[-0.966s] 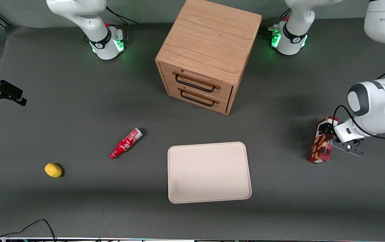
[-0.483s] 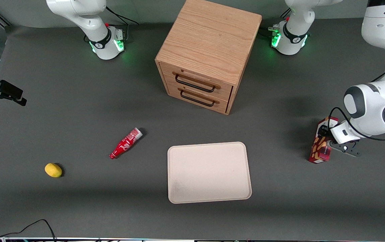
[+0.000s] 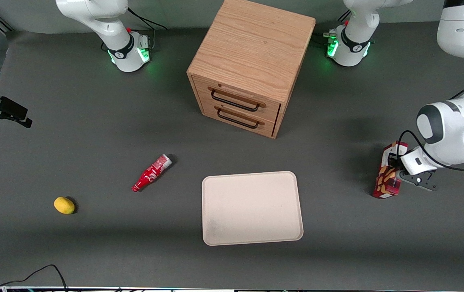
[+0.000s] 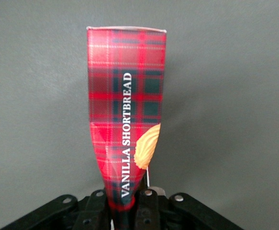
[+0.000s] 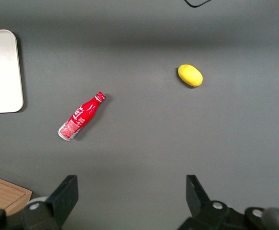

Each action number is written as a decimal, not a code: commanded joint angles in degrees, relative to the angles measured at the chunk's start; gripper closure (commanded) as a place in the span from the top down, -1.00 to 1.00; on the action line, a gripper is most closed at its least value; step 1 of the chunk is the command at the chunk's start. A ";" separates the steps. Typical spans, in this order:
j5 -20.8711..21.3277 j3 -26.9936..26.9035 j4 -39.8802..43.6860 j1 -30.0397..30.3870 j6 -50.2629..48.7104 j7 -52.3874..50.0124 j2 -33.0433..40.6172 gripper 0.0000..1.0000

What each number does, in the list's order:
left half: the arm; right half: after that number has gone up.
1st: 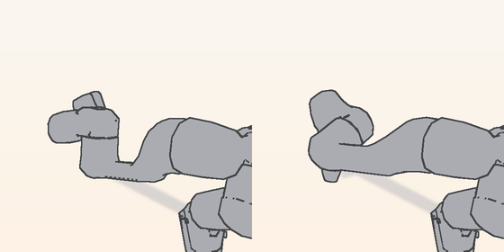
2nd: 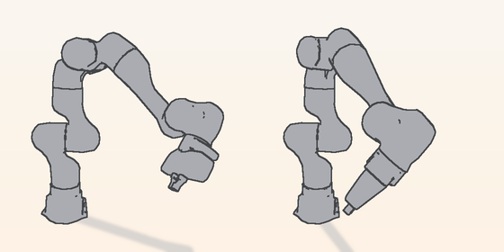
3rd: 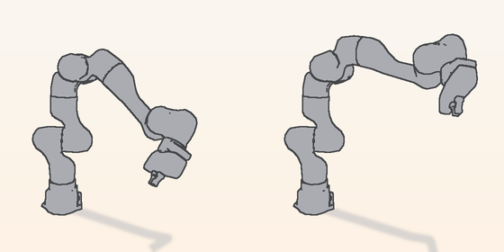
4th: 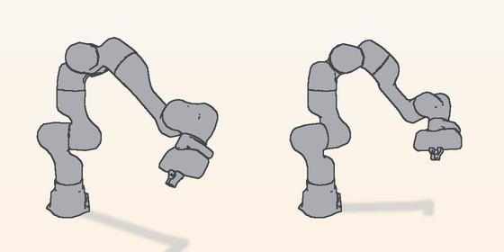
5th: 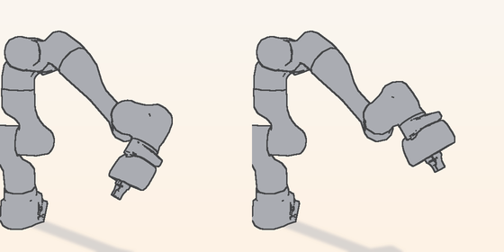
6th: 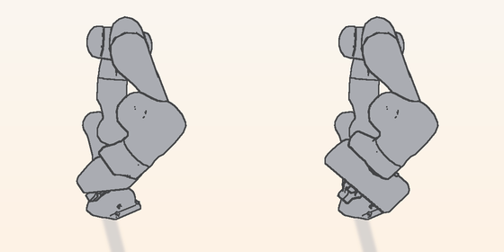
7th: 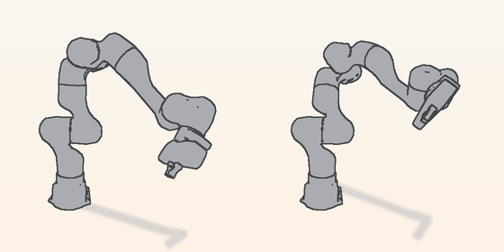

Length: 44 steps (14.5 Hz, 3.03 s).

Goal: Place red cookie box on tray
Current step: 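Lift the box and carry it over the white tray, then lower the box onto the tray and open the left gripper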

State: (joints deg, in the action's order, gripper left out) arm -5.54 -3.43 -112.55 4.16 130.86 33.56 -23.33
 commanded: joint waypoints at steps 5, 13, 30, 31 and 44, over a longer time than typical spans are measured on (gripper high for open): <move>-0.17 -0.44 20.93 -0.30 -34.66 -6.46 8.11 -1.00; -0.61 17.28 40.74 -0.56 -54.32 -45.98 8.30 -1.00; 27.41 36.04 35.56 -4.86 -9.25 -76.71 -21.48 -1.00; 29.43 36.04 35.64 -5.13 -6.44 -78.02 -23.15 -1.00; 35.69 35.86 35.29 -5.92 -5.79 -80.32 -26.07 1.00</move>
State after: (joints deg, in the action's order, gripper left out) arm 28.80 32.33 -77.28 -1.75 126.04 -45.05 -50.31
